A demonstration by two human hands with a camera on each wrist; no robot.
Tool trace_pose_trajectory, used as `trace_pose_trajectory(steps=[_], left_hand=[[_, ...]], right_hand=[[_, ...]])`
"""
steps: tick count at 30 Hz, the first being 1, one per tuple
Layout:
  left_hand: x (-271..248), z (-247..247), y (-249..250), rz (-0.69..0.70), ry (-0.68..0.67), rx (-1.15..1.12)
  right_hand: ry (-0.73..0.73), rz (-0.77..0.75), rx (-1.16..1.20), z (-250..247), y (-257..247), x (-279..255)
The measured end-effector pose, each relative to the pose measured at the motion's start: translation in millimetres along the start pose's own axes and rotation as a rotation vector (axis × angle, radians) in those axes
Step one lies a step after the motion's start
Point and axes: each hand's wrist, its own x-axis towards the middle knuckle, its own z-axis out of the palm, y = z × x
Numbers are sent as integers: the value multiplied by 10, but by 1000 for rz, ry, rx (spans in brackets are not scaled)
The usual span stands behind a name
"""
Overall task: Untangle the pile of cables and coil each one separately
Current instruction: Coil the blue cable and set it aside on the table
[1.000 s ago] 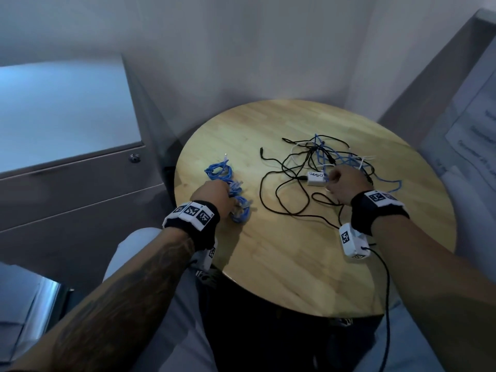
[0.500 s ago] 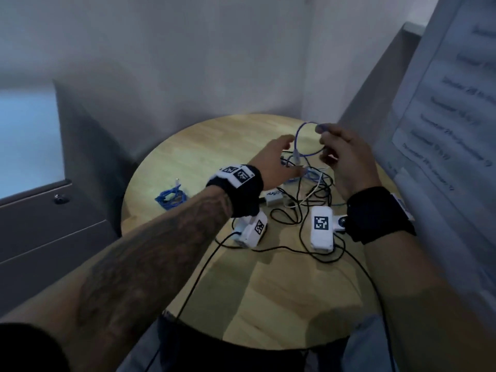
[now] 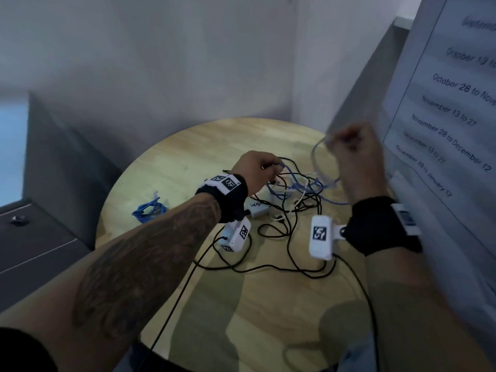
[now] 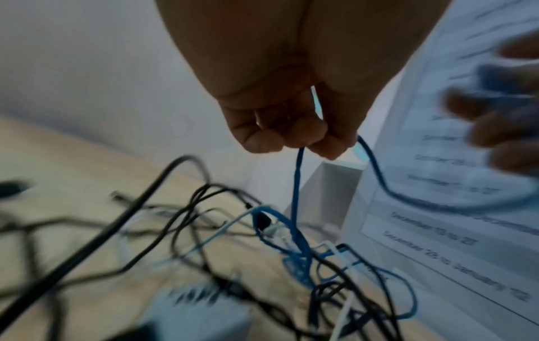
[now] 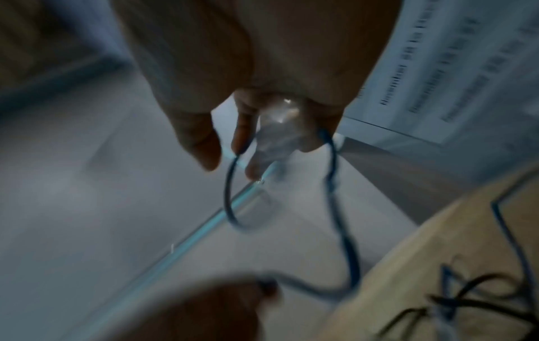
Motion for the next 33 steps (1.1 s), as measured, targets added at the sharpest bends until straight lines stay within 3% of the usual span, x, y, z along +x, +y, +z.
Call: trace_pose_trajectory(steps=[4,7,11,15,18,20,22,25,27,31,33], left_hand=[[-6,-65,272,135,3,37],[-55,-109,276,175,22,-1],[-115,-9,139,75,-20,-71],[-210,215,-114,4,-121,-27],[-200,239,-205,-77,-28,-108],[-154,172,-145,-121,54,-185],[-134,93,5,-64,72,-183],[-118,41,261,76,-11,-64],[-86,38,348,105,-26,13],[-86,81,358,103,-2,-52],[-123,123,295,48,2,-109]], right_hand=[[-329,-87,-464,213,138,-207],[-389,-59,-486,211,107,-195],[-309,-63,-78,186,-106,-190],[-146,57,428,41,-418,-107],[-31,104,644,-89,-474,-52],[26,93,532,-68,-363,-17],[4,124,249,23,-183,-30],[-238,207,-27,177,54,-129],[-325,164,-52,270,74,-209],[-169,66,-83,267,-3,-160],[-152,37,69,199,-90,-135]])
